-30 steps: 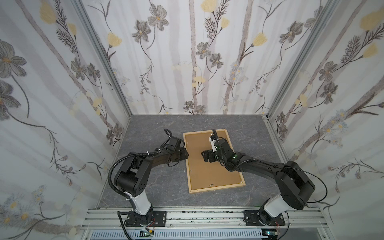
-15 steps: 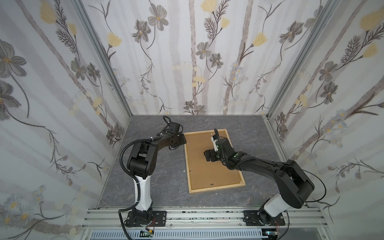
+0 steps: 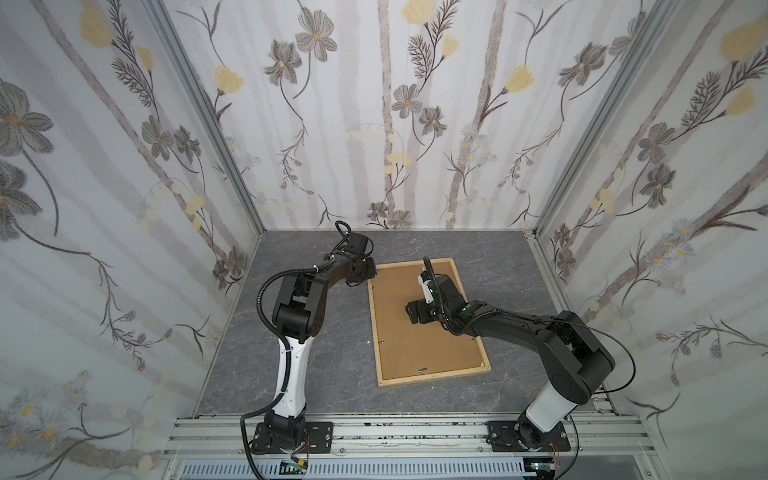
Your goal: Put the photo into the frame
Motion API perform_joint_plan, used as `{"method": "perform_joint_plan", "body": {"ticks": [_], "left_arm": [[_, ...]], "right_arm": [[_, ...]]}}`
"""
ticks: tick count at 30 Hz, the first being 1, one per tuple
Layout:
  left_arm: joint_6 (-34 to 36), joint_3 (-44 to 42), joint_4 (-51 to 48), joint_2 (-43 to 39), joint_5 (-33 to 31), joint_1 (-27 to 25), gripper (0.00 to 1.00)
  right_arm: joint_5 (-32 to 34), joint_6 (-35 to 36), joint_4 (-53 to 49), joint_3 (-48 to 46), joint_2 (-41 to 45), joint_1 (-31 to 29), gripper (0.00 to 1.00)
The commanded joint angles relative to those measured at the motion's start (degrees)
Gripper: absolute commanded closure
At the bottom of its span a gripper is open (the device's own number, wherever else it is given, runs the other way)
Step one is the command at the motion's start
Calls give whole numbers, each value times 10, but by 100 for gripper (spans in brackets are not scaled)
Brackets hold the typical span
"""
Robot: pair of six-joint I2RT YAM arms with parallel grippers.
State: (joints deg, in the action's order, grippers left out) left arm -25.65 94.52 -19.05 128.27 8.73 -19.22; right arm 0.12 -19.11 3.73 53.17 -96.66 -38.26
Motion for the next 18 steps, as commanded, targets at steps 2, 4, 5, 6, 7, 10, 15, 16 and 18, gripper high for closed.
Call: {"method": "perform_joint_plan", "body": {"ticks": [2, 4, 5, 6, 7, 10, 15, 16, 18], "left_arm": [[46, -11, -39, -4, 6, -10, 79], [64, -17, -38, -10, 10, -13, 81], [69, -20, -37, -12, 14, -13, 82], [75, -23, -37, -14, 18, -15, 83], [78, -25, -38, -16, 21, -15, 84], [87, -32, -39, -22, 22, -19, 84], [99, -54, -23, -32, 33, -21, 86], [97, -54, -24, -30, 30, -21, 86], [91, -52, -27, -27, 28, -21, 86]], "right_arm": [[-13, 8, 17, 9, -4, 5, 9], [-16, 9, 19, 11, -5, 6, 9], [-17, 10, 20, 12, -5, 6, 9], [-17, 10, 22, 14, -7, 6, 9], [-18, 10, 23, 16, -9, 6, 9], [-22, 11, 23, 28, -23, 7, 9], [-21, 22, 23, 62, -57, 6, 9], [-21, 26, 20, 76, -69, 5, 9], [-16, 36, 10, 103, -92, 1, 9]]}}
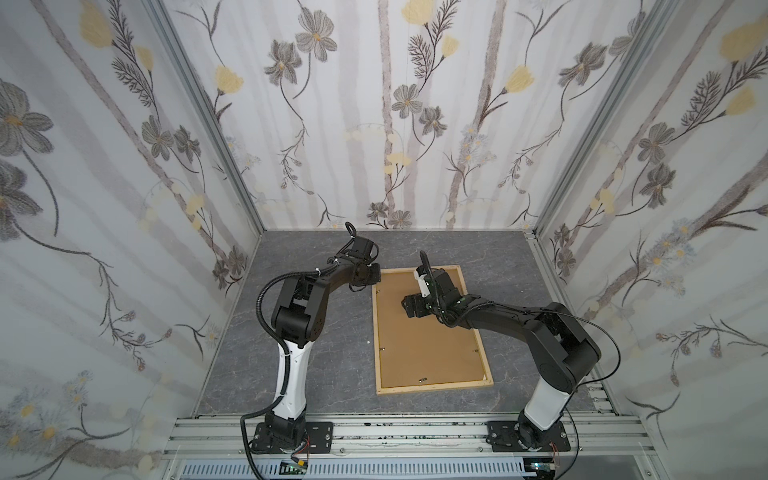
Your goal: Put the photo into the frame
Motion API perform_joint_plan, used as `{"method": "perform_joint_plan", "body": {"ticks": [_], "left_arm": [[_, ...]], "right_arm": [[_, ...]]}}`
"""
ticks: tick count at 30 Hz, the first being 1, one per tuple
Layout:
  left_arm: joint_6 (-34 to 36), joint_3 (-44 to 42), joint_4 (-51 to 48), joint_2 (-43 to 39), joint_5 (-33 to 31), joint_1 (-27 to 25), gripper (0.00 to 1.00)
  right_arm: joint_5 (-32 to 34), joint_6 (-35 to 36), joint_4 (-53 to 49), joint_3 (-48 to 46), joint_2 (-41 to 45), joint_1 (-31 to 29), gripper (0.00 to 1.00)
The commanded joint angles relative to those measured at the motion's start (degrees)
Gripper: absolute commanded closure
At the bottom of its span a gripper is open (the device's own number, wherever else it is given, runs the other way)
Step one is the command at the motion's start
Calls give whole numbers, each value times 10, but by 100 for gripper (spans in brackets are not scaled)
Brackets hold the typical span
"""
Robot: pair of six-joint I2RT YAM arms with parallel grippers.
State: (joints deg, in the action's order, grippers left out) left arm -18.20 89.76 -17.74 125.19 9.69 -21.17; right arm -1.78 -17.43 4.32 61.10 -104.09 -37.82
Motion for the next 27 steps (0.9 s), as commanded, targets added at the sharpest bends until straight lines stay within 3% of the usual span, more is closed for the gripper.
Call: {"method": "perform_joint_plan", "body": {"ticks": [1, 10, 27], "left_arm": [[13, -5, -40, 5, 19, -2, 86], [-22, -15, -44, 9, 5, -1, 86], [-40, -59, -16, -7, 19, 2, 86]], "right_arm": [[8, 23, -1, 39, -31, -7, 9], [57, 44, -35, 154, -136, -43, 9], [165, 46, -37, 246, -248, -69, 8]]}}
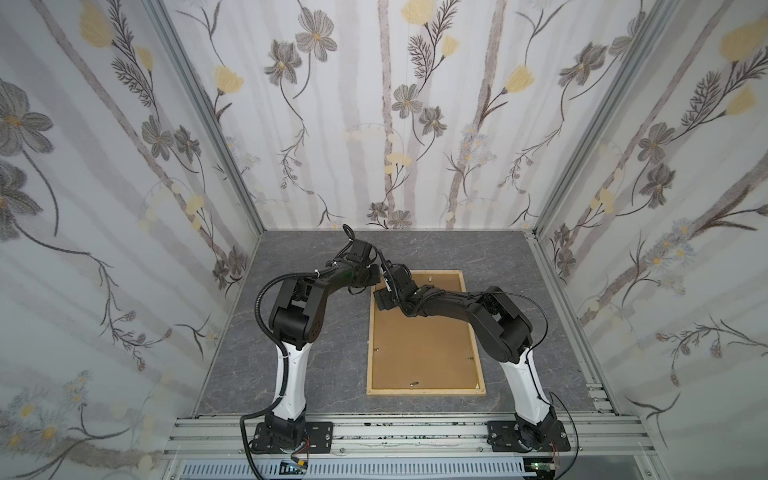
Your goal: Put the photo into the frame
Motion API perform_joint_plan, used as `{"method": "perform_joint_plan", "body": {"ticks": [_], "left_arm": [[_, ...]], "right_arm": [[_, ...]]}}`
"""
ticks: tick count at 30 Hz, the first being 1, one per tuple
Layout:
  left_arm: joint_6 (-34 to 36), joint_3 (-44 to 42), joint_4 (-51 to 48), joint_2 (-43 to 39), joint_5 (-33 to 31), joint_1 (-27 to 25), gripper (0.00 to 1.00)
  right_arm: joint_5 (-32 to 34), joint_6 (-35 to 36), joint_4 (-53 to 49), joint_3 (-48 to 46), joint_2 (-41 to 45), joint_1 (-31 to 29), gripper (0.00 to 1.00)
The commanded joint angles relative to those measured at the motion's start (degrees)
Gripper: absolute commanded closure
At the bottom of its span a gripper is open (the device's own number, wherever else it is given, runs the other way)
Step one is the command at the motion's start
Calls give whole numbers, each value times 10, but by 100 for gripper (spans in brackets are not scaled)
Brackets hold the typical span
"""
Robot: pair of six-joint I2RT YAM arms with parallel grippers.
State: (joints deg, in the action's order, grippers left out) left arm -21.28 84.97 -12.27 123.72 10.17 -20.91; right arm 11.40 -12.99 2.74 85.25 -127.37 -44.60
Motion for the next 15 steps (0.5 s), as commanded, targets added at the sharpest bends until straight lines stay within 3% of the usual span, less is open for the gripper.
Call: {"method": "perform_joint_plan", "body": {"ticks": [1, 7, 15], "left_arm": [[-10, -14, -69, 7, 17, 0, 86], [-13, -28, -59, -1, 24, 0, 87], [-12, -37, -56, -7, 23, 5, 86]], "right_arm": [[41, 0, -19, 8, -22, -2, 8], [34, -4, -41, 39, -54, -4, 10], [-27, -12, -26, -2, 10, -1, 9]]}}
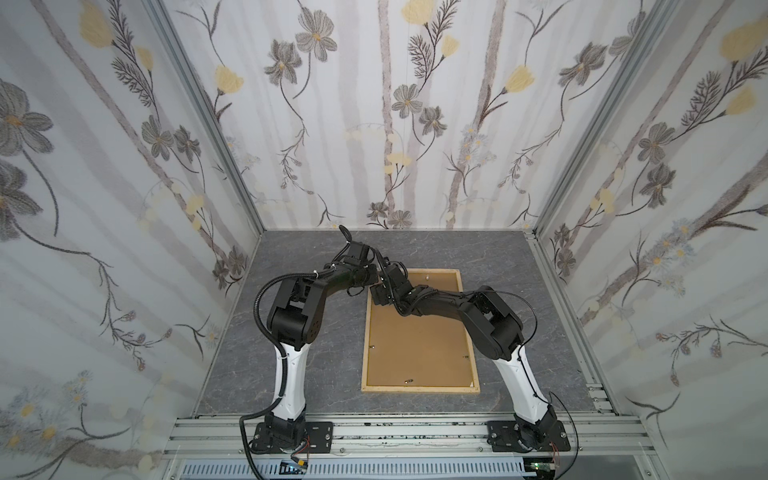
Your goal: Put the photo into the frame
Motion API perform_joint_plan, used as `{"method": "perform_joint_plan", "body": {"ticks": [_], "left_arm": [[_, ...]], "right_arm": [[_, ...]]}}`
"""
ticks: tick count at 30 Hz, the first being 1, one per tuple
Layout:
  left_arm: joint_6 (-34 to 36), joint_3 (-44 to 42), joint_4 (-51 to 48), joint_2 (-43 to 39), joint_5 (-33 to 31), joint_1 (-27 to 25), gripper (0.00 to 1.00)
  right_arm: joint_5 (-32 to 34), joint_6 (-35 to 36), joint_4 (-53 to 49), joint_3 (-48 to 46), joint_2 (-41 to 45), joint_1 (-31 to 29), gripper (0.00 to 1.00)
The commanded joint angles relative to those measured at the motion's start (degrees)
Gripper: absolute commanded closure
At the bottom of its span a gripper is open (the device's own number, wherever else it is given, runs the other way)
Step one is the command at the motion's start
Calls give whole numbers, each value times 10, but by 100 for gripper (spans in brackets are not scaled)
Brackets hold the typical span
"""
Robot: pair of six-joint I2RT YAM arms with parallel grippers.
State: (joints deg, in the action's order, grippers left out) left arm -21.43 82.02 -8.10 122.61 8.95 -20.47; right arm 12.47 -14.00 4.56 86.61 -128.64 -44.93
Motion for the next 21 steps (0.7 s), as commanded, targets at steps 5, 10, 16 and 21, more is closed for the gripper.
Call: {"method": "perform_joint_plan", "body": {"ticks": [5, 10, 16, 21], "left_arm": [[-9, -4, -100, 1, 32, 8, 84], [-4, 19, -115, 0, 29, 14, 75], [-6, 27, -113, -9, 32, 14, 69], [-16, 3, -91, -17, 37, 12, 68]], "right_arm": [[-78, -20, -17, -86, 126, 32, 8], [-101, -20, -35, -120, 193, 84, 7], [-57, 5, -93, -131, 198, 140, 8], [-23, 26, -141, -122, 170, 171, 8]]}}
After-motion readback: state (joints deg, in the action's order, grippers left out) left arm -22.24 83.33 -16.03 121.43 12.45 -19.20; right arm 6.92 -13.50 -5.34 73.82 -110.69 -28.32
